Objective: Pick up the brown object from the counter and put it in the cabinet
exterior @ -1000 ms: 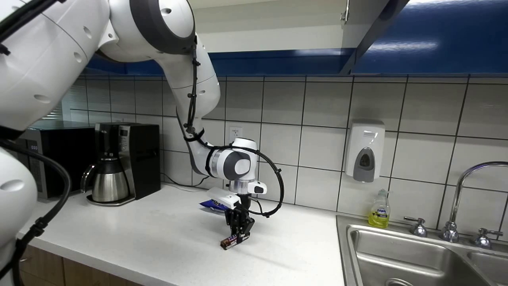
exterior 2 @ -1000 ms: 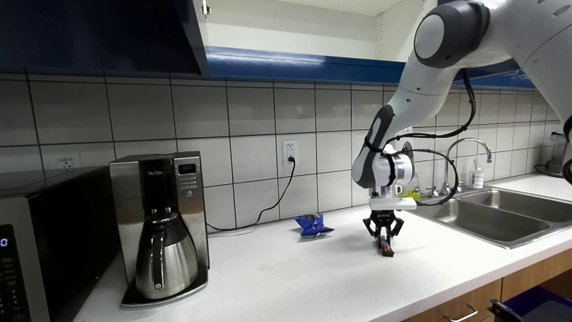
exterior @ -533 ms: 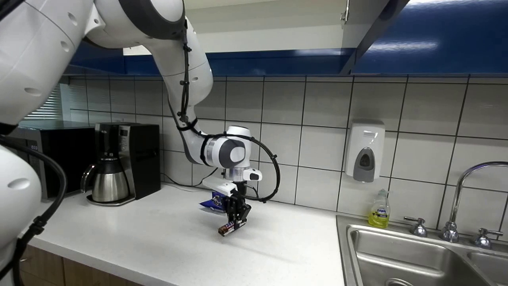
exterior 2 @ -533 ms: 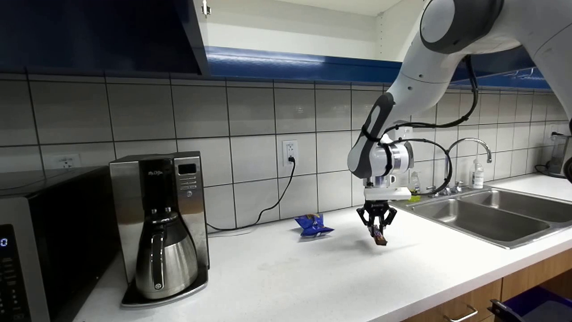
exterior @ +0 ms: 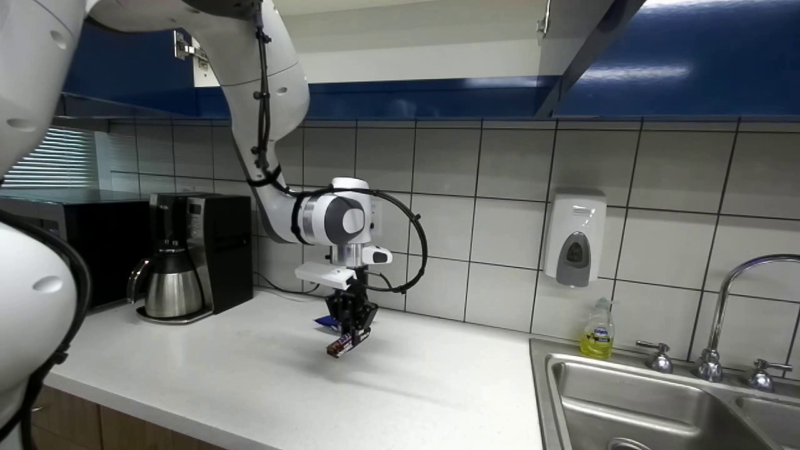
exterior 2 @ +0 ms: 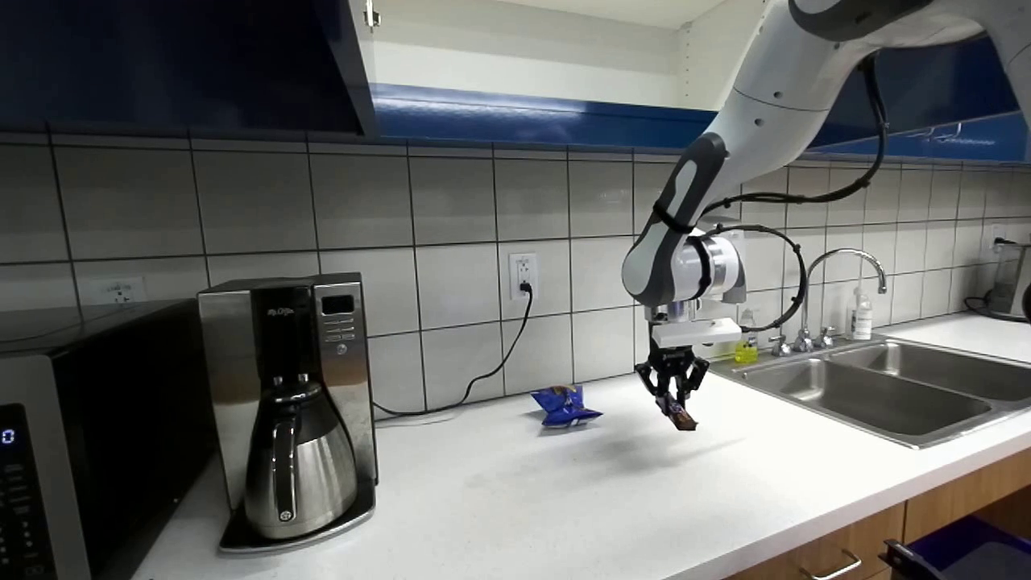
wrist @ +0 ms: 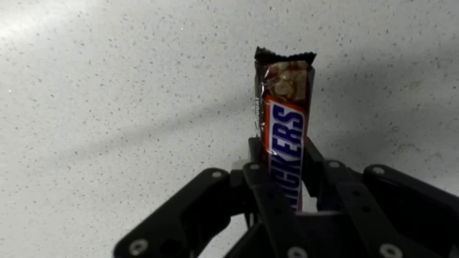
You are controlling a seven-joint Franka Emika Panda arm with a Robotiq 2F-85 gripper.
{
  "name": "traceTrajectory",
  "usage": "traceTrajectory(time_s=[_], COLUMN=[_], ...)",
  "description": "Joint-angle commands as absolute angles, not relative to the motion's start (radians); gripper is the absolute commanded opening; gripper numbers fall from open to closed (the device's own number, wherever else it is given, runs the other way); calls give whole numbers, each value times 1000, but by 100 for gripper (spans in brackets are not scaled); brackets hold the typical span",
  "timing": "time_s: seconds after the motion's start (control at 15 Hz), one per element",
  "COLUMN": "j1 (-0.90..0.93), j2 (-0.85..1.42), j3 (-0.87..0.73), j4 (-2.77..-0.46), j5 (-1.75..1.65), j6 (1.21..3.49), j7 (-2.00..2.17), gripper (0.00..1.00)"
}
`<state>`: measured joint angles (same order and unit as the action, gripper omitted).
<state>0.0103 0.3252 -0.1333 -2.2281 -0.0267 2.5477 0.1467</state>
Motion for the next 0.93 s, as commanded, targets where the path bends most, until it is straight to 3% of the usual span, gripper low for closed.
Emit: traceTrajectory(time_s=[0.0, 0.87], j1=[32, 20], j2=[188, -412], j3=[-128, -10], j4=[-2359, -2689], j5=[-93, -164], j6=[2542, 2376], j7=[181, 209], gripper=[7, 7])
